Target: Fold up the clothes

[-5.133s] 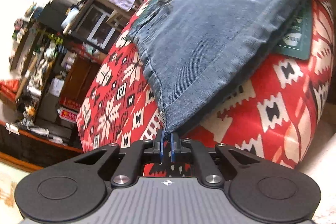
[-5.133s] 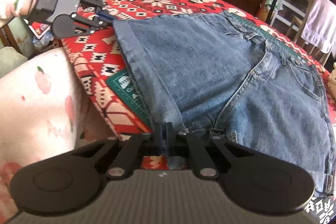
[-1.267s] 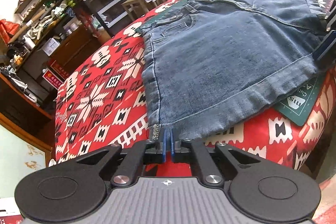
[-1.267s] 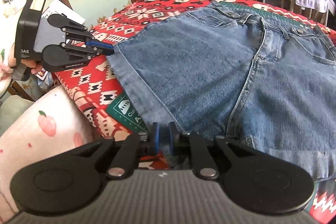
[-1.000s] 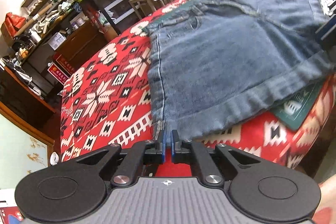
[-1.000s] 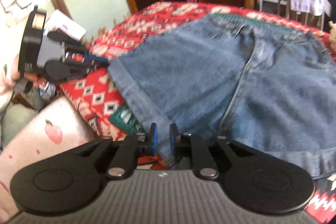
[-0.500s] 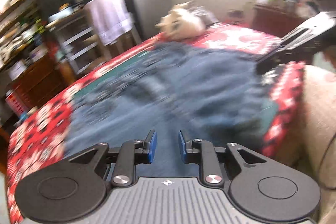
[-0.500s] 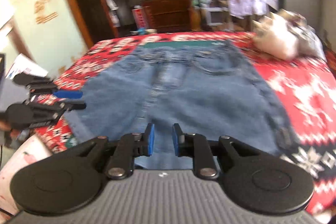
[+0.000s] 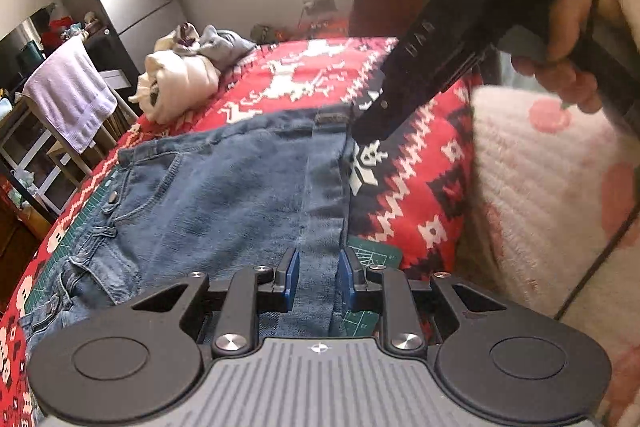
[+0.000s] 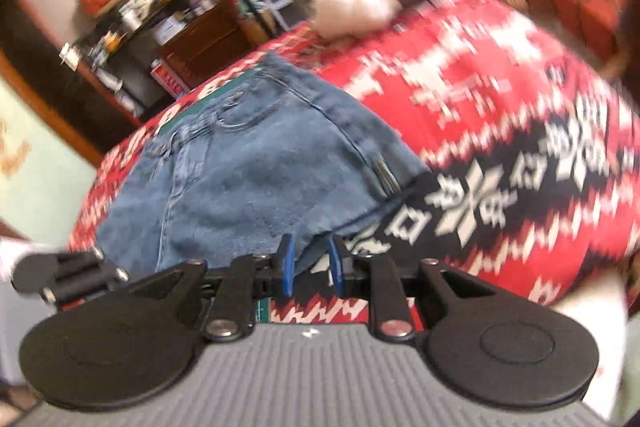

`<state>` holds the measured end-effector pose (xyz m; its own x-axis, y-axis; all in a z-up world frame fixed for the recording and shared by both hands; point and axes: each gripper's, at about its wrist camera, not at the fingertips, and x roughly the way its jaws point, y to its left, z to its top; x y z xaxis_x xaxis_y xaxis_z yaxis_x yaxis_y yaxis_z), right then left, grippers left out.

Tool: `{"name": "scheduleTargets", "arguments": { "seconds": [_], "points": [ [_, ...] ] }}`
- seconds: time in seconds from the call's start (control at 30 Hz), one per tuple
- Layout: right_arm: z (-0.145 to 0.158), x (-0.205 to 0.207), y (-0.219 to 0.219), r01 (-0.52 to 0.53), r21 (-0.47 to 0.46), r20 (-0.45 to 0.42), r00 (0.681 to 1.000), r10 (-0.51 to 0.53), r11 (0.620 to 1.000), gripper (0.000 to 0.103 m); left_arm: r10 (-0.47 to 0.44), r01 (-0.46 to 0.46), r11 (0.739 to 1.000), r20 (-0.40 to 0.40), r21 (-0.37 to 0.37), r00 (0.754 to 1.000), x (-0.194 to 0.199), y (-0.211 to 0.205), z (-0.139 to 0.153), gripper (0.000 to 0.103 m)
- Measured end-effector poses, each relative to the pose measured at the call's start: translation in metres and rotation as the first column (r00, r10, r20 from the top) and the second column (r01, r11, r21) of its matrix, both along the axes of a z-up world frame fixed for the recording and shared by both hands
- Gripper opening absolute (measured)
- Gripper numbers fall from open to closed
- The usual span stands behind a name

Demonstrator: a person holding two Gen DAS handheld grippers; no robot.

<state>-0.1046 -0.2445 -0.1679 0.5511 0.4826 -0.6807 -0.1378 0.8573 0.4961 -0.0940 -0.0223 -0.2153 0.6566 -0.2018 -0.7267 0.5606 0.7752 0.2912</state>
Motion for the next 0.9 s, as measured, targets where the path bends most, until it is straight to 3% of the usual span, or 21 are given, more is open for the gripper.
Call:
{"name": "scheduleTargets", "arguments": {
  "seconds": [0.07,0.17,0.43,0.77,0.9],
  "points": [
    [-0.012,0.005,-0.005,0.046,0.045,-0.045,0.998,-0.044,0.998,0.012,0.002,-0.002,1.0,-0.006,0.029,1.0,0.002,-0.001,-0.007,0.023],
    [-0.026,0.015,-0.008,0.084,0.077,-0.099,0.992,-0.076,0.993,0.011,0.012,-0.011,0.999,-0.015,0.037,1.0,0.002,0.003,-0.011,0.024],
    [-0.045,0.03,0.0,0.173,0.132,-0.186,0.971,-0.147,0.976,0.012,0.067,-0.069,0.996,-0.054,-0.052,0.996,0.001,0.022,-0.011,0.026],
    [-0.058,0.035,0.005,0.274,0.246,-0.252,0.944,-0.211,0.93,0.016,0.104,-0.116,0.982,-0.084,-0.149,0.991,0.002,0.038,-0.011,0.028],
    [-0.06,0.038,0.013,0.279,0.246,-0.219,0.949,-0.227,0.928,0.016,0.117,-0.131,0.976,-0.091,-0.171,0.989,0.002,0.041,-0.011,0.029]
  ]
}}
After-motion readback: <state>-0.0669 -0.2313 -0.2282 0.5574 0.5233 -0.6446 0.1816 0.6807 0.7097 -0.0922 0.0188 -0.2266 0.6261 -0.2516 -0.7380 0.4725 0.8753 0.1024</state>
